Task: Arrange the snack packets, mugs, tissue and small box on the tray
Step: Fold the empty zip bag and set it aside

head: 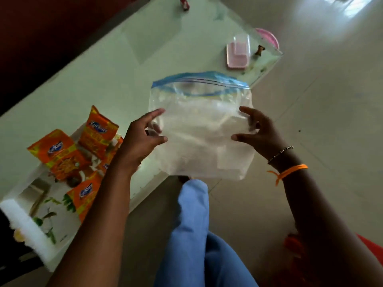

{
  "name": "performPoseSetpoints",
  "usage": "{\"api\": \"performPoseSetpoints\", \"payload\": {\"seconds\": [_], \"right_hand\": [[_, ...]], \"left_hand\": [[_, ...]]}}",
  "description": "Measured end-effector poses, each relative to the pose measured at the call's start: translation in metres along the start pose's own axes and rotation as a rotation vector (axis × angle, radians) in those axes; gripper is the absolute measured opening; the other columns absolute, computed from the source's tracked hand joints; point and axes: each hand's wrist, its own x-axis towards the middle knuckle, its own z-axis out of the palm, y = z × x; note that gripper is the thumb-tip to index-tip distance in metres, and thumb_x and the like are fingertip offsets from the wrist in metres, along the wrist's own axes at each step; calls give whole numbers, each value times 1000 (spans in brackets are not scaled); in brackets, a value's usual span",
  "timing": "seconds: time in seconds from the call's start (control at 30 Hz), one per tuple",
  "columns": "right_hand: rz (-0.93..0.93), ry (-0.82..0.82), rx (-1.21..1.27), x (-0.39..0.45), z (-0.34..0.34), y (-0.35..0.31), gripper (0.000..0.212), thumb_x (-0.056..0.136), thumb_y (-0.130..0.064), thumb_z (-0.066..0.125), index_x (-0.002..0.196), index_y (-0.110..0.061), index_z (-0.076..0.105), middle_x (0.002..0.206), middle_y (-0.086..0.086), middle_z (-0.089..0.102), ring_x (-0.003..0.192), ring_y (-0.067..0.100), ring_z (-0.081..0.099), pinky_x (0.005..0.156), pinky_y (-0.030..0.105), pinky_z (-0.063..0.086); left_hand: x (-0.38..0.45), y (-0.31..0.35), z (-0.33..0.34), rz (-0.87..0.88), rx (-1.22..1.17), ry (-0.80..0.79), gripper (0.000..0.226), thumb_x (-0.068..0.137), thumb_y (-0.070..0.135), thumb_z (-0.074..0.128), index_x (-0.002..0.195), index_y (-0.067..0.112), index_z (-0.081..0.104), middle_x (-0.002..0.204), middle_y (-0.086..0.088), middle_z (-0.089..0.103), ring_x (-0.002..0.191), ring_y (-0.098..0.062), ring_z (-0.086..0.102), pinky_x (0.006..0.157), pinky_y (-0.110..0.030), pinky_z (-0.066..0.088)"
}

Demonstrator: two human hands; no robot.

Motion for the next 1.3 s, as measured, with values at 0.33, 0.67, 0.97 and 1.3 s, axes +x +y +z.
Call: {"api": "performPoseSetpoints", "payload": {"seconds": [0.33, 0.67, 0.97, 1.3], "right_hand": [[-171, -103, -667, 77, -3, -45, 43, 68, -30, 74, 109, -27, 61, 120, 4, 60, 107, 32, 55, 78, 33, 44], [176, -219, 651, 159, 10, -78, 23, 79, 1, 63, 83, -22, 66, 62, -10, 72, 55, 2, 61, 52, 13, 51], [290, -219, 832, 220, -21, -50, 34, 84, 14, 41, 85, -12, 62, 61, -9, 73, 58, 2, 68, 61, 12, 56], [269, -423, 737, 309, -91, -32, 30, 75, 12, 48, 63, -3, 70, 51, 1, 69, 50, 8, 66, 51, 15, 53]], "left_hand": [[92, 78, 7, 390, 454, 162, 21, 68, 14, 77, 87, 15, 69, 114, -6, 51, 102, -29, 49, 86, -40, 45], [161, 79, -10, -533, -544, -375, 108, 52, 45, 82, 143, 22, 30, 146, -5, 41, 129, -27, 44, 113, -41, 28], [203, 104, 14, -325, -737, -402, 45, 78, -9, 49, 111, 19, 61, 74, 3, 56, 51, -2, 44, 53, -12, 45], [253, 168, 78, -218, -567, -386, 39, 76, 6, 66, 104, 32, 60, 86, 12, 66, 73, -8, 58, 47, -15, 43]]}}
